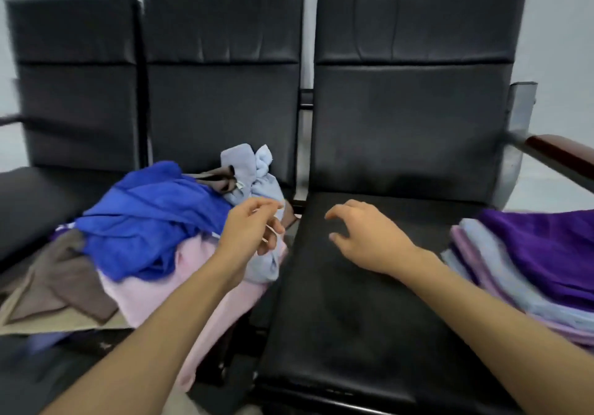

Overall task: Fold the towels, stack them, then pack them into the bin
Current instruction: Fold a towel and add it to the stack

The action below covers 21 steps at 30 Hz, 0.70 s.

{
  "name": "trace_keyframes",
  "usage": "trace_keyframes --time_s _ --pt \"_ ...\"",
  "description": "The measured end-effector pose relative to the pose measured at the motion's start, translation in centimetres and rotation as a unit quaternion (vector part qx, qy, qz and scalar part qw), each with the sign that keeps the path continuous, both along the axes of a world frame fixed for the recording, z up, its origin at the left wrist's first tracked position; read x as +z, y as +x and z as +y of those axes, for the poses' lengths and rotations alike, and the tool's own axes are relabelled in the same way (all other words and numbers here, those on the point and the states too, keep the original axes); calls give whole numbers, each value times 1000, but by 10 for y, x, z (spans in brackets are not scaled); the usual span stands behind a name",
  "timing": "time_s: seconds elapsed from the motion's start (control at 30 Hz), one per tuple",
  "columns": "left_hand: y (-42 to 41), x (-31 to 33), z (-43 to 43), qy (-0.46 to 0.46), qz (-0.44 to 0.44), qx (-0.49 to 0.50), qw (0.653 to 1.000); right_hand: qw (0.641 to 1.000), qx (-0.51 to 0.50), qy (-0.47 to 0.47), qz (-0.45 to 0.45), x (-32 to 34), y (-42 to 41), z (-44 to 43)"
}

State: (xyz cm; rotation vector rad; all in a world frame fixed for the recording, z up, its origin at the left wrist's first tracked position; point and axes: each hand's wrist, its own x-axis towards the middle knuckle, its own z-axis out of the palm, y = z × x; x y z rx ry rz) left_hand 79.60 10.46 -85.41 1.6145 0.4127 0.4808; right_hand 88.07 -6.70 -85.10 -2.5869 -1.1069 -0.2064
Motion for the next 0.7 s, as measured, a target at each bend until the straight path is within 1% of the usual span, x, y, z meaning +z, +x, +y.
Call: trace_keyframes --time_s 0.13,0.2,0.3,0.37,0.5,0.6,0.63,0.7 --pt "-31 0 50 -43 0 63 997 997 35 25 70 -7 -9 95" --pt "-36 -1 58 -81 -2 101 992 994 33 32 101 -10 -10 122" --pt "-45 3 77 -165 -25 165 972 987 24 64 142 -15 -15 171" --pt "-50 6 89 -227 -45 199 952 985 23 76 156 -18 -19 199" --pt "-57 7 104 -320 -71 247 912 991 29 68 110 -31 -23 233" --pt "-60 7 108 -343 -65 274 896 996 10 65 61 -32 -29 238" --pt "-61 6 109 -348 -61 284 891 996 8 73 55 -30 -30 238" --pt "-63 7 110 -355 -55 304 882 992 21 106 71 -23 -31 234"
